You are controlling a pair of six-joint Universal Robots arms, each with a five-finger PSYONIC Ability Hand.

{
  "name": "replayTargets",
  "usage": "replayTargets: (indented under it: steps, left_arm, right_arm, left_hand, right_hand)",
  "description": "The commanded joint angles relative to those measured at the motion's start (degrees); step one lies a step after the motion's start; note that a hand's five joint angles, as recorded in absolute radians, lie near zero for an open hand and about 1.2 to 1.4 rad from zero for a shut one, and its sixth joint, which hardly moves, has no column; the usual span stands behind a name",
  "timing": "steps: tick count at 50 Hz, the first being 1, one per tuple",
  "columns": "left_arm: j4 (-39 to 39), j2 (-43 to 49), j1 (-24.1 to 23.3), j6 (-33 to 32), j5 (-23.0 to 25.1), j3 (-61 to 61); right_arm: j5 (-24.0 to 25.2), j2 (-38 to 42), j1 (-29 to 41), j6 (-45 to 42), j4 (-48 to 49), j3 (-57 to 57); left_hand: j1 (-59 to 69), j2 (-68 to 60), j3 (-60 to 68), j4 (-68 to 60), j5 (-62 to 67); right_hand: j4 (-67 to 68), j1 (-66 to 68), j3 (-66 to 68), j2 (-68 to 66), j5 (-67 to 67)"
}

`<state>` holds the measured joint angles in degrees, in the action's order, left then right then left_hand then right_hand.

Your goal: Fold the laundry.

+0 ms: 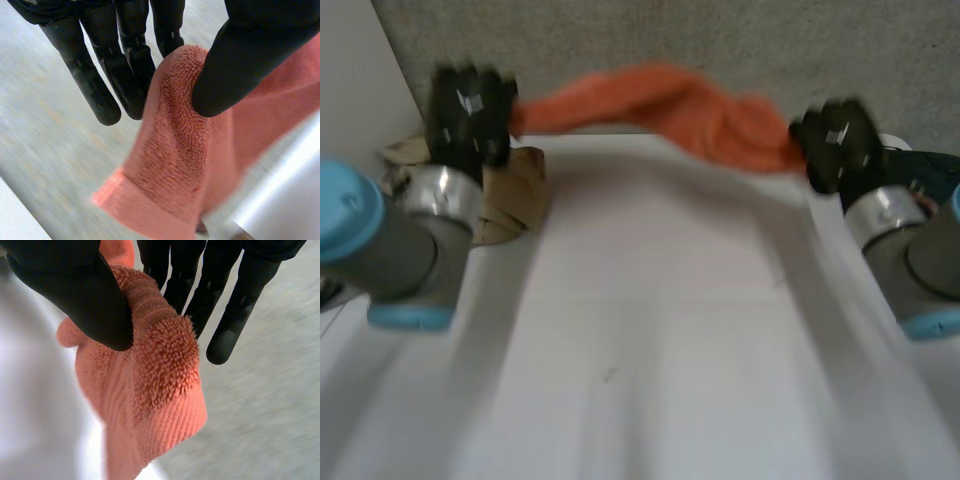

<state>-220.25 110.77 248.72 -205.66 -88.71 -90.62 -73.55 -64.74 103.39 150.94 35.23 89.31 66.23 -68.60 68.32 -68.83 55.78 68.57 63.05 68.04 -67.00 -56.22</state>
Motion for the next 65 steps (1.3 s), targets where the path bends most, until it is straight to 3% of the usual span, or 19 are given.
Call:
replayTargets:
  steps: [1,6,8,9,10,12,19,24,34,40,44,46,47,48,52,56,61,65]
  left_arm:
    - [0.0,-0.1,-1.0,-0.2,-0.1,-15.2]
    - [0.1,-4.1,-1.3,-0.2,-0.1,-20.2]
    - [0.1,-5.8,-1.3,-0.2,-0.1,-21.5]
    - [0.2,-7.3,-1.5,-0.2,0.0,-22.7]
    - [0.2,-8.0,-1.6,-0.2,0.0,-23.0]
    - [0.2,-9.1,-2.2,-0.1,0.0,-23.5]
    - [0.1,-11.4,-3.8,-0.1,-0.1,-23.5]
    - [0.1,-11.5,-3.4,-0.2,0.0,-22.4]
    - [0.1,-11.5,-3.4,-0.2,0.0,-21.4]
    - [0.0,-11.5,-3.3,-0.2,0.0,-20.7]
    - [0.0,-11.3,-3.2,-0.1,0.0,-19.9]
    - [0.0,-11.2,-2.8,-0.1,0.0,-19.3]
    - [0.0,-11.2,-2.5,-0.2,0.0,-19.1]
    - [0.1,-11.2,-2.3,-0.2,0.0,-18.9]
    - [0.3,-11.4,-0.3,-0.3,0.0,-17.7]
    - [2.1,-12.8,1.4,-0.4,-0.1,-15.8]
    - [10.7,-19.7,4.2,-0.3,-0.1,-12.0]
    - [17.8,-24.4,6.2,0.1,0.2,-9.1]
  right_arm:
    - [4.9,0.6,-3.6,-12.2,-10.3,8.8]
    - [4.6,-2.5,-8.6,-21.5,-20.4,10.5]
    - [4.9,-5.5,-9.3,-22.5,-24.6,10.4]
    - [5.2,-7.7,-9.6,-22.6,-28.5,9.8]
    - [5.3,-8.7,-9.8,-22.4,-30.5,9.5]
    - [5.4,-9.8,-9.7,-22.0,-33.8,8.3]
    - [4.6,-9.2,-9.2,-10.9,-47.1,-5.4]
    - [5.4,-0.1,-9.1,-2.2,-56.9,-21.2]
    - [4.9,19.6,-2.8,2.2,-60.3,-42.6]
    - [6.2,28.5,-1.3,5.3,-62.4,-49.0]
    - [5.4,32.6,-0.6,6.0,-62.2,-51.4]
    - [4.2,33.9,-0.6,5.9,-62.1,-52.6]
    - [3.5,34.1,-0.6,5.9,-62.0,-52.8]
    - [3.1,33.8,-0.6,5.9,-61.9,-52.9]
    - [0.0,27.1,-0.4,5.6,-59.4,-50.9]
    - [0.4,13.9,-1.1,5.5,-53.1,-40.6]
    - [2.6,-3.1,-3.2,0.7,-47.5,-28.9]
    - [3.7,-9.7,-6.6,-4.5,-50.4,-24.6]
  left_hand:
    - [13.8,-11.4,11.7,-11.2,14.2]
    - [13.8,-11.4,11.7,-11.2,14.2]
    - [13.8,-11.4,11.7,-11.2,14.2]
    - [13.8,-11.4,11.7,-11.2,14.2]
    - [13.8,-11.4,11.7,-11.2,14.2]
    - [13.8,-11.4,11.7,-11.2,14.2]
    - [13.8,-11.4,11.7,-11.2,14.2]
    - [13.8,-11.4,11.7,-11.2,14.2]
    - [13.8,-11.4,11.7,-11.2,14.2]
    - [13.8,-11.4,11.7,-11.2,14.2]
    - [13.8,-11.4,11.7,-11.2,14.2]
    - [13.8,-11.4,11.7,-11.2,14.2]
    - [13.8,-11.4,11.7,-11.2,14.2]
    - [13.8,-11.4,11.7,-11.2,14.2]
    - [13.8,-11.4,11.7,-11.2,14.2]
    - [13.8,-11.4,11.7,-11.2,14.2]
    - [13.8,-11.4,11.7,-11.2,14.2]
    - [13.8,-11.4,11.7,-11.2,14.2]
  right_hand:
    - [11.4,16.9,12.0,-13.0,-13.8]
    - [9.8,15.3,10.4,-11.4,-12.2]
    - [-17.2,-11.6,-16.6,15.6,14.8]
    - [-43.1,-37.6,-42.6,41.5,40.7]
    - [-51.7,-46.2,-51.1,50.1,49.3]
    - [-56.0,-50.4,-55.4,54.4,53.6]
    - [-54.6,-49.1,-54.1,53.0,52.3]
    - [-52.4,-46.9,-51.9,50.9,50.1]
    - [-47.9,-42.4,-47.4,46.3,45.6]
    - [-46.4,-40.9,-45.8,44.8,44.0]
    - [-34.3,-28.8,-33.8,32.7,32.0]
    - [-13.7,-8.2,-13.1,12.1,11.3]
    - [2.7,8.3,3.3,-4.3,-5.1]
    - [11.3,16.9,11.9,-12.9,-13.7]
    - [11.4,16.9,12.0,-13.0,-13.8]
    - [11.4,16.9,12.0,-13.0,-13.8]
    - [11.4,16.9,12.0,-13.0,-13.8]
    - [11.4,16.9,12.0,-13.0,-13.8]
